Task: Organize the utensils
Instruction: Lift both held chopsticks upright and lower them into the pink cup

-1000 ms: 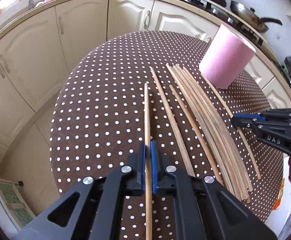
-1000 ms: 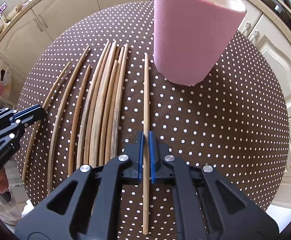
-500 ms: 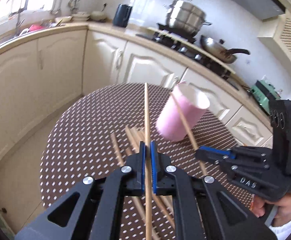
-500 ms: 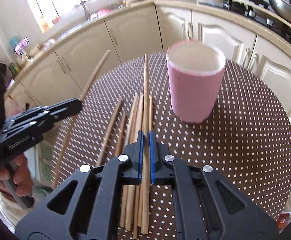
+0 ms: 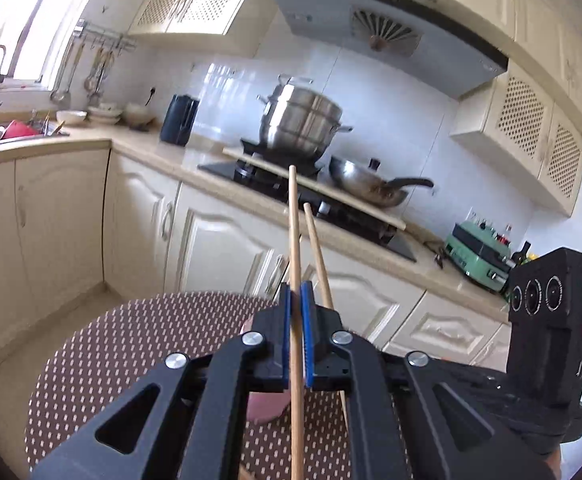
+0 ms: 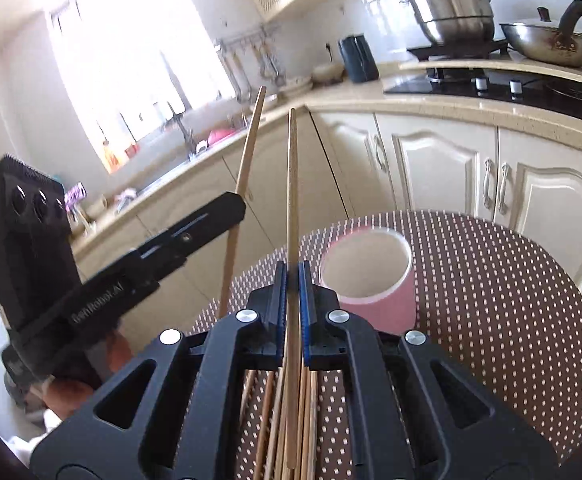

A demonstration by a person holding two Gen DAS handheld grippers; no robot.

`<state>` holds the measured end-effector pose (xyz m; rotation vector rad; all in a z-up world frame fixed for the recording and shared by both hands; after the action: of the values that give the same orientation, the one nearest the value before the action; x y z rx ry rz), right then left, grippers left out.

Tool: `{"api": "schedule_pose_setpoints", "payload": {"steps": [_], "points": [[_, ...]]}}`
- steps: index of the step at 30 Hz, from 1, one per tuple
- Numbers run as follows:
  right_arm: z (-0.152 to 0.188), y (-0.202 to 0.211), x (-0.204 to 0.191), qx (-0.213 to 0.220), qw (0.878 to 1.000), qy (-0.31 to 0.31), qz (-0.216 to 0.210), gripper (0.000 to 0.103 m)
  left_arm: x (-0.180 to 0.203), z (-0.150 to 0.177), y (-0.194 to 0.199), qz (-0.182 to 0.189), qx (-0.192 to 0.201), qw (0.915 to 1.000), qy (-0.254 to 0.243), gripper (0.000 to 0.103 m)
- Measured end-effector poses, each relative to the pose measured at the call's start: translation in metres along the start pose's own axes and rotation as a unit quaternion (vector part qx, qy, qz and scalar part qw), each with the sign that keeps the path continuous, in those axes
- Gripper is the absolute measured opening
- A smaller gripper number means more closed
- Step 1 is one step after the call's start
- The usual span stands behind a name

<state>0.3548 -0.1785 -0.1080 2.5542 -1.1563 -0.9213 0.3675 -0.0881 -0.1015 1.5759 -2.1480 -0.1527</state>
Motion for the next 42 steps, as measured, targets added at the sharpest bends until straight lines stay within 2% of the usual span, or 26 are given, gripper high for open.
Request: {"api": "schedule_pose_setpoints", "payload": {"steps": [11, 20, 25, 30, 42], "points": [[-0.067, -0.006, 0.027, 0.105, 0.994, 0.012, 0.027, 0.006, 0.018, -0.045, -0.046, 0.021, 0.051, 0.9985, 0.001, 0.006], [-0.088, -0.017, 0.051, 0.155, 0.987, 0.022, 0.046, 0.006, 0.021, -0.058, -0.077, 0.009, 0.081, 0.9966, -0.016, 0.006], [-0.088, -0.022, 0.061, 0.167, 0.984, 0.029, 0.062, 0.006, 0.017, -0.054, -0.093, -0.003, 0.091, 0.9957, -0.017, 0.006], [-0.079, -0.027, 0.071, 0.164, 0.984, 0.028, 0.064, 0.006, 0.007, -0.038, -0.104, -0.016, 0.078, 0.9967, -0.016, 0.006], [-0.042, -0.008, 0.071, 0.151, 0.985, 0.030, 0.079, 0.006, -0.011, -0.003, -0.086, -0.031, 0.053, 0.9978, -0.022, 0.006]]}}
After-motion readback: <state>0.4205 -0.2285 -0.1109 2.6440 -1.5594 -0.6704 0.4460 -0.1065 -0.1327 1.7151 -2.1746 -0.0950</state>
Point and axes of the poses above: each gripper's, at about its wrist camera, not at the fingertips, and y roughly against the way its jaws point, x to its right, z to its underside, the point moved 10 cm from there along -y, roughly the way its jaws point, and after that the axes turned 9 degrees about -z, right-handed, at the moved point
